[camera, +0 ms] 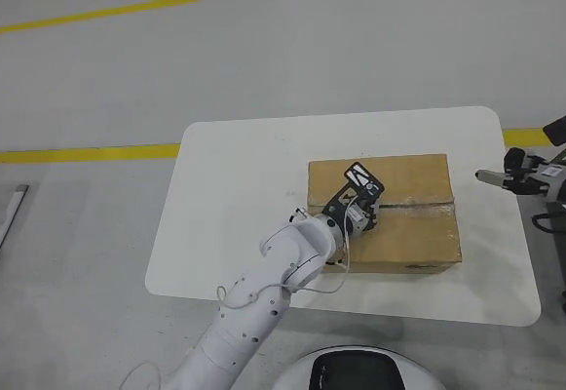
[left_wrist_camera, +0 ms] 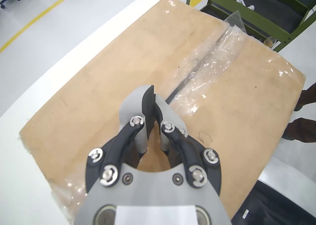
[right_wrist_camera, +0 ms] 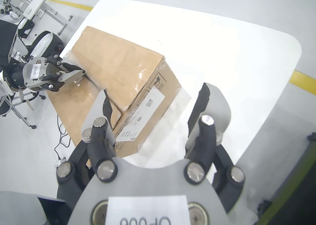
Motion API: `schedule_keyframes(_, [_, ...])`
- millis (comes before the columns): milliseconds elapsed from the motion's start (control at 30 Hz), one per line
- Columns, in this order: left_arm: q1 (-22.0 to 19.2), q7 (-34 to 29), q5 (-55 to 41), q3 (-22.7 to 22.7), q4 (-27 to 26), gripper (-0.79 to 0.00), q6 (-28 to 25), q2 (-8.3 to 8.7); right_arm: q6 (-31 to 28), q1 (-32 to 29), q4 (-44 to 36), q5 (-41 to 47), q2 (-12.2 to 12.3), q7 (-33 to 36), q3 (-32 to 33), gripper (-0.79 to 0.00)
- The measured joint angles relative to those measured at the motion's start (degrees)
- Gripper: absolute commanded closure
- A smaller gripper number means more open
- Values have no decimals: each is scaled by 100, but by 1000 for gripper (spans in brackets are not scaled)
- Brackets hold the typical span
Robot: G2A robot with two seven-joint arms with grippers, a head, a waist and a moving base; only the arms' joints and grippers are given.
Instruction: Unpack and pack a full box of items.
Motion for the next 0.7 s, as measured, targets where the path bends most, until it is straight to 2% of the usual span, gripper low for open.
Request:
schedule_keyframes(167, [-257, 69, -53, 268, 321, 0, 47, -134, 48, -250, -32, 101, 12, -76, 217, -699])
schedule_keyframes(200, [-289, 85, -60, 301, 357, -46, 55, -154, 60, -286, -39, 121, 12, -94, 249, -677])
schedule_keyframes(233, [-316, 97, -64, 327, 385, -123, 61, -171, 71, -320, -47, 139, 13, -111, 277, -674])
schedule_keyframes(267, [-342, 111, -70, 346, 408, -228, 76, -189, 91, -360, -54, 171, 13, -148, 314, -628])
schedule_keyframes(300, [-355, 121, -75, 347, 411, -477, 92, -200, 107, -386, -60, 217, 11, -187, 339, -551])
schedule_keyframes(333, [-363, 133, -80, 335, 395, -748, 117, -209, 125, -418, -71, 299, 6, -242, 366, -514])
schedule_keyframes(367, [-362, 144, -80, 312, 370, -785, 142, -212, 139, -440, -83, 363, 3, -287, 386, -388])
schedule_keyframes(433, [-324, 141, -84, 222, 278, -785, 184, -204, 145, -486, -130, 480, -6, -396, 417, -320])
schedule_keyframes(500, [-255, 102, -96, 105, 148, -785, 173, -177, 131, -524, -160, 587, -19, -543, 427, -194])
schedule_keyframes(533, [-190, 65, -85, 12, 38, -785, 160, -151, 126, -548, -177, 667, -29, -642, 425, -12])
schedule_keyframes(700, [209, -117, 33, -433, -557, -785, 197, -21, 103, -624, -290, 967, -77, -1055, 356, 0])
